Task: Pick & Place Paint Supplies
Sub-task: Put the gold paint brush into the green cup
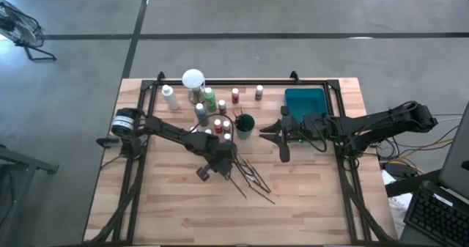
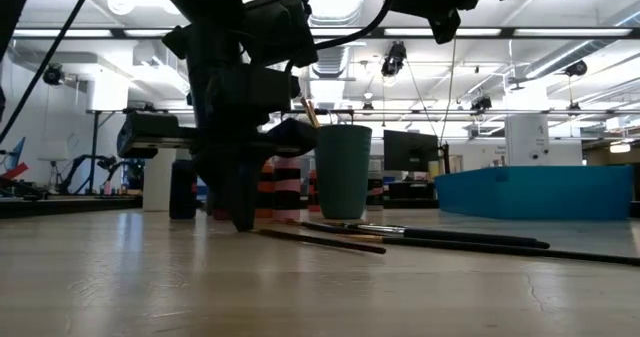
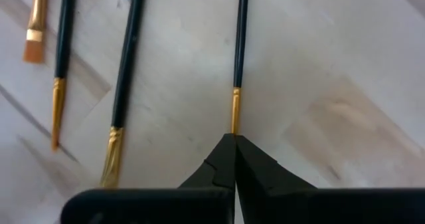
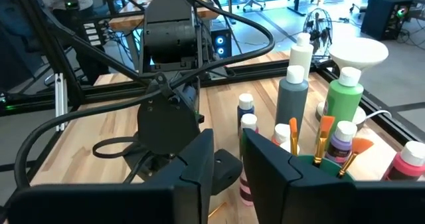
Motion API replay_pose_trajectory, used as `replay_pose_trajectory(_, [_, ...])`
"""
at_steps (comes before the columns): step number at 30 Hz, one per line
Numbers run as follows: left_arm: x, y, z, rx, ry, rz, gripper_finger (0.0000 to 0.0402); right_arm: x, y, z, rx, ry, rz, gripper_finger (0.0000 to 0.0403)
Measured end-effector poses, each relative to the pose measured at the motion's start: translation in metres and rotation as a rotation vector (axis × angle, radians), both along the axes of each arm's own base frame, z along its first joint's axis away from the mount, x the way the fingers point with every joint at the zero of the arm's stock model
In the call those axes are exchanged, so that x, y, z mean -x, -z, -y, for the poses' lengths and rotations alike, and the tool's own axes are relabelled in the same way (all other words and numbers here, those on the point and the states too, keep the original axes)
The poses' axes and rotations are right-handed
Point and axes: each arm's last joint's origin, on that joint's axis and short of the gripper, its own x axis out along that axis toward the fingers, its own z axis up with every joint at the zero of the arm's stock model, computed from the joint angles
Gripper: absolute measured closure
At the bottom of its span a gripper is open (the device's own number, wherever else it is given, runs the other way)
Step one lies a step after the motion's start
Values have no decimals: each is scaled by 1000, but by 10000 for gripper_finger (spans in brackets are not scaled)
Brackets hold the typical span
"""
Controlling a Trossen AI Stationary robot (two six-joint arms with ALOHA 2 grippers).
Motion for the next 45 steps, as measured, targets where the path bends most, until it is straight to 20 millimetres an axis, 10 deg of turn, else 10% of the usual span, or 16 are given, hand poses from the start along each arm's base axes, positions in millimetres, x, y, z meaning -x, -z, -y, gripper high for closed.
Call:
replay_pose_trajectory(25, [0,-5,-2,-58,-19,7,401,27,89,-31,-339,-12,-39,368])
replay_pose_trajectory(45, [4,-37,-4,-137,-41,99,401,-55,146,-44,-503,-101,-255,315])
